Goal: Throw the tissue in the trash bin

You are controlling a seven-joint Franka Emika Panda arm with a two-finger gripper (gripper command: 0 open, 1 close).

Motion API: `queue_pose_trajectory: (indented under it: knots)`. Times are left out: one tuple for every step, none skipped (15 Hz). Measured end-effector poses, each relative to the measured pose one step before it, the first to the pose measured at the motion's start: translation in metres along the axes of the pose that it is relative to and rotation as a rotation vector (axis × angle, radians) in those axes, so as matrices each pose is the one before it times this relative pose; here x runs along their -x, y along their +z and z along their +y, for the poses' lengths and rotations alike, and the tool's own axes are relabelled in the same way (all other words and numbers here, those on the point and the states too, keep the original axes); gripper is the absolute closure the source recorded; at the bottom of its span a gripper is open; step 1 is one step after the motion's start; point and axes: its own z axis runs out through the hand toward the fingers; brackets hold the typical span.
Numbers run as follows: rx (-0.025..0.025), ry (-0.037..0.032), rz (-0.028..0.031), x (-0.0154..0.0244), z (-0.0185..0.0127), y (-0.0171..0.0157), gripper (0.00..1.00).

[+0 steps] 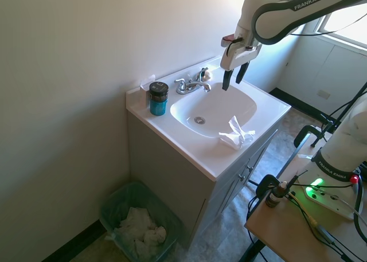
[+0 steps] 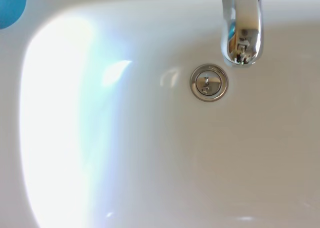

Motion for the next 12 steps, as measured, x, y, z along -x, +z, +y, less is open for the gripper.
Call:
queue_pose_trajectory:
  knots:
    - [0.00024, -0.00158, -0.00044, -0.00016, 0.0001, 0.00023, 0.0]
    - [0.00248, -0.00908, -0.00259, -0.00011, 0.00057, 0.00029, 0.0]
    - [0.00916, -0.00677, -0.00783, 0.00138, 0.00051, 0.00103, 0.0]
    - [0.01142, -0.00598, -0.00883, 0.0028, -0.0003, 0.00118, 0.0]
    - [0.01315, -0.00949, -0.00884, 0.0042, -0.00107, 0.00091, 0.0]
    - [0.01463, -0.0123, -0.00925, 0.00528, -0.0017, 0.00078, 0.0]
    - [0.01989, -0.01642, -0.00979, 0.00656, -0.002, 0.00096, 0.0]
    - [0.02343, -0.01998, -0.00987, 0.00747, -0.00253, 0.00175, 0.0]
    - [0.02497, -0.02186, -0.00748, 0.00761, -0.00295, 0.00227, 0.0]
    - [0.02329, -0.01798, -0.00622, 0.00672, -0.0023, 0.0026, 0.0]
    - [0.02015, -0.01479, -0.00668, 0.00594, -0.00139, 0.00384, 0.0]
    - [0.01831, -0.01447, -0.00526, 0.006, -0.00097, 0.00621, 0.0]
